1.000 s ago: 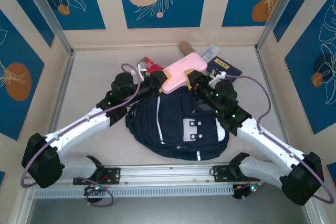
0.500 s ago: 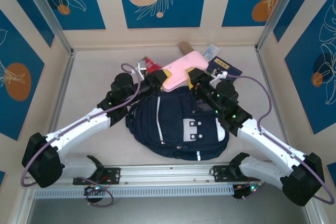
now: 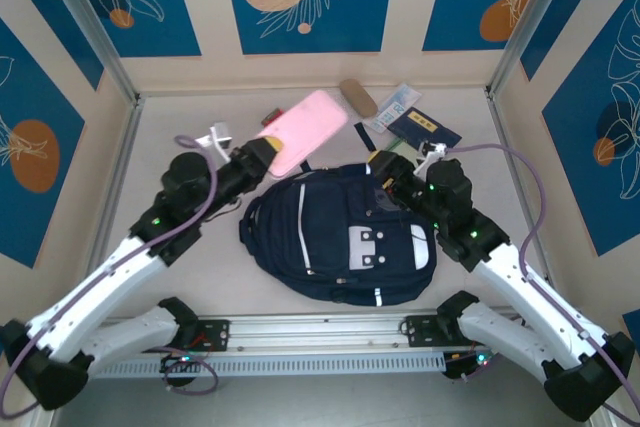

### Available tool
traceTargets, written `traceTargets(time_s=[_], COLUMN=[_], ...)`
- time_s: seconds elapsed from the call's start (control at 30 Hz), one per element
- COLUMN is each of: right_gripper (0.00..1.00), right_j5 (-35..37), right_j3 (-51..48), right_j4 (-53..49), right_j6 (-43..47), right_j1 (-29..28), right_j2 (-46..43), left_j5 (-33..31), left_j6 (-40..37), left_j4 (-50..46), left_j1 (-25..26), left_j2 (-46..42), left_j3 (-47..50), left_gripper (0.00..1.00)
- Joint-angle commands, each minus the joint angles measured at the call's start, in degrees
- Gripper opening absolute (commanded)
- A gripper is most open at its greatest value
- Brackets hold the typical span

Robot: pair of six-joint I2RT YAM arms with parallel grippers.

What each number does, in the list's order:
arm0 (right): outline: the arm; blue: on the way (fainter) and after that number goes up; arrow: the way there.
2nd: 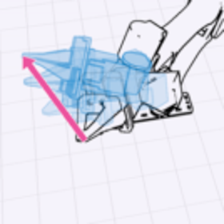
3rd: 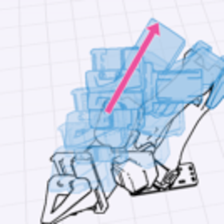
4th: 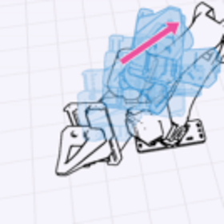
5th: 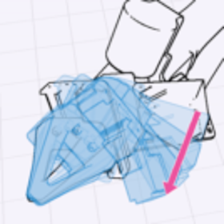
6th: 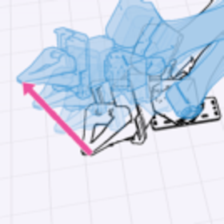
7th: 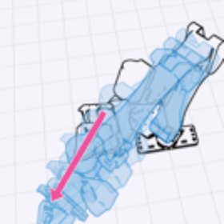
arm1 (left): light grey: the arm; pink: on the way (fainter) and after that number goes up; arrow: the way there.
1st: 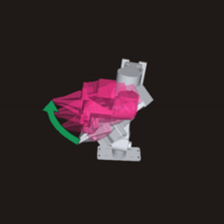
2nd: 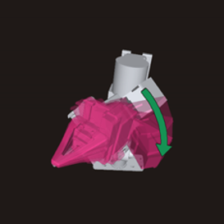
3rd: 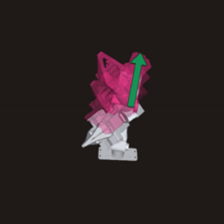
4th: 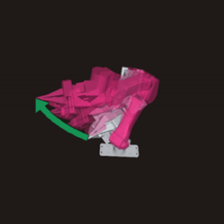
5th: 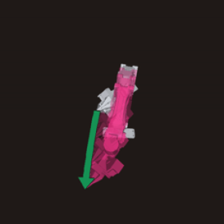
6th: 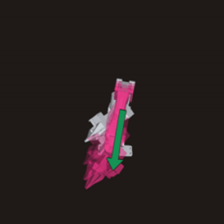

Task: Pack books, pencil case, and school supplies into a backpack

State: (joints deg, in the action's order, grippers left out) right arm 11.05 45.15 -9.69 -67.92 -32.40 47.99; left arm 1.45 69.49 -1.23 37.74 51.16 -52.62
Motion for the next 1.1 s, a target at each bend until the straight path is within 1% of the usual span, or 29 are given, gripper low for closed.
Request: traceTargets(time_s=[0.0, 0.07, 0.1, 0.2, 0.23, 0.27, 0.33, 0.4, 0.47, 0.5, 0.57, 0.6, 0.7, 0.77, 0.93, 1.07], right_gripper=[0.51, 0.47, 0.46, 0.47, 0.52, 0.52, 0.52, 0.57, 0.65, 0.68, 0.72, 0.77, 0.80, 0.80, 0.74, 0.63], right_j5=[-8.4, -12.1, -12.7, -9.7, -7.8, -5.9, -7.0, -4.8, 1.5, 2.1, 2.7, 4.1, 4.1, 3.7, 2.8, 3.8], right_j3=[4.3, 8.5, 10.5, 18.2, 21.1, 25.1, 32.8, 39.6, 45.6, 48.5, 54.6, 56.9, 61.9, 62.9, 63.5, 67.1], right_j4=[-16.3, -21.8, -23.8, -30.4, -32.6, -36.6, -42.4, -46.7, -50.5, -52.4, -56.3, -58.5, -62.3, -63.2, -62.2, -64.4], right_j6=[10.5, 13.6, 15.6, 22.3, 23.8, 23.8, 24.3, 24.6, 21.9, 21.3, 20.7, 19.4, 17.9, 16.0, 14.5, 15.3], right_j1=[0.1, -1.0, -2.1, -7.7, -9.7, -11.2, -13.1, -15.8, -18.8, -19.6, -21.1, -21.6, -22.7, -22.8, -23.3, -24.0], right_j2=[4.9, 11.3, 14.6, 25.7, 29.3, 33.5, 41.5, 48.1, 53.5, 56.2, 61.9, 64.2, 70.0, 72.2, 75.5, 78.8], left_j5=[-10.9, -14.1, -15.5, -19.0, -19.9, -20.8, -22.2, -23.1, -23.6, -23.7, -23.8, -24.0, -24.9, -25.6, -26.2, -26.7], left_j6=[-6.3, -8.9, -10.0, -12.6, -13.3, -14.0, -14.9, -15.2, -15.5, -15.5, -15.7, -15.5, -15.4, -15.5, -15.3, -14.1], left_j4=[-17.8, -24.6, -27.1, -33.8, -35.2, -36.5, -38.6, -40.0, -40.6, -40.6, -40.7, -41.1, -42.3, -43.0, -44.2, -45.6], left_j1=[-1.4, -1.7, -1.8, -1.8, -1.8, -1.8, -1.7, -1.8, -1.7, -1.7, -1.8, -1.8, -1.8, -1.8, -1.7, -1.7], left_j2=[-6.6, -10.4, -11.9, -15.5, -16.3, -17.1, -18.1, -18.7, -19.5, -20.0, -21.3, -21.8, -23.7, -24.8, -26.8, -27.4], left_j3=[-2.8, -3.8, -4.4, -5.9, -6.4, -6.7, -7.3, -7.8, -7.8, -7.6, -7.3, -7.2, -6.9, -6.8, -6.5, -6.1], left_gripper=[0.12, 0.11, 0.11, 0.11, 0.11, 0.11, 0.11, 0.11, 0.11, 0.12, 0.12, 0.12, 0.12, 0.12, 0.13, 0.13])
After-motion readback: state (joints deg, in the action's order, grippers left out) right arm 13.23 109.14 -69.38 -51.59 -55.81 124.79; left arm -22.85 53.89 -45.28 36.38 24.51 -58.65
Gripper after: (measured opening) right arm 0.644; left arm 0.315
